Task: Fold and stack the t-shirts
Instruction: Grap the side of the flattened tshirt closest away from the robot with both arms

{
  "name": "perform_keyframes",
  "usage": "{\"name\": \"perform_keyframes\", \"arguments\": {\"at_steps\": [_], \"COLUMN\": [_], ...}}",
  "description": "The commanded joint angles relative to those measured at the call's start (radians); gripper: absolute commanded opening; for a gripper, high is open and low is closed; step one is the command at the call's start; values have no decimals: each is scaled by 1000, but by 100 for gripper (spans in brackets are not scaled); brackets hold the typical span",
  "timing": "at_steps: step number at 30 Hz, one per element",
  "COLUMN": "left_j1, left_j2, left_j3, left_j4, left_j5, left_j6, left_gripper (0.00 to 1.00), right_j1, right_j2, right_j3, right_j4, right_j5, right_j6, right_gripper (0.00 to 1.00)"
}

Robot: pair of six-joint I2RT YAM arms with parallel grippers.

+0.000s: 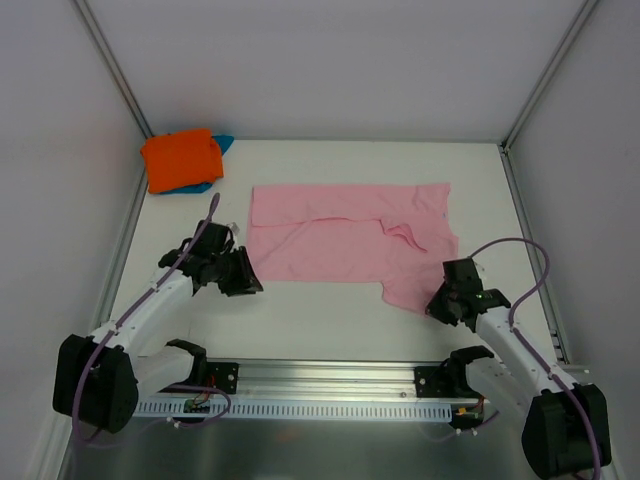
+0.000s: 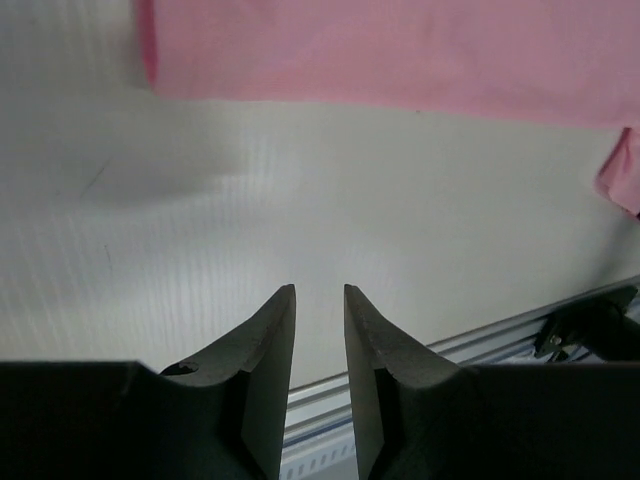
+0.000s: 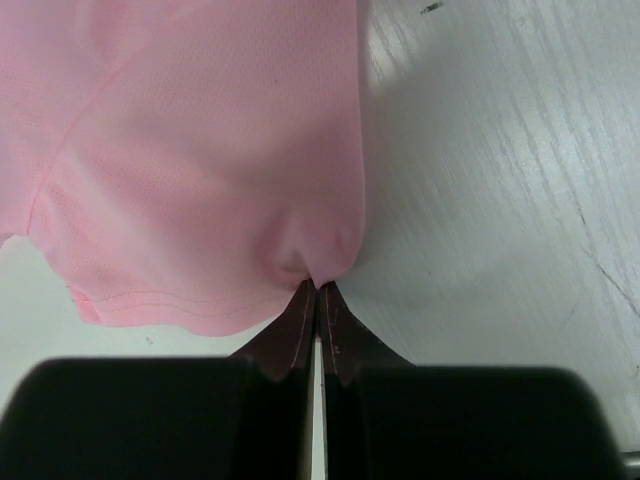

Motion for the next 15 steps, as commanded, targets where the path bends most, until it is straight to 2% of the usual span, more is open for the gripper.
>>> {"name": "perform_keyframes", "arguments": {"at_steps": [1, 11, 14, 15], "left_j1": [65, 146, 146, 146], "left_j2": [2, 17, 20, 22], "left_j3": [-96, -191, -211, -223], "left_j4": [98, 224, 291, 305], "left_j5": [29, -83, -95, -95], "left_j6": [-99, -136, -134, -133], "left_gripper": [27, 26, 32, 43], "right_j1": [6, 6, 6, 6], "right_j2": [-26, -35, -26, -23], "right_j3": [34, 45, 42, 42], "right_j4": [-44, -47, -41, -41], "right_j5": [17, -2, -8, -8], "right_j6": [-7, -17, -19, -20], "right_gripper": [0, 0, 1, 0]}}
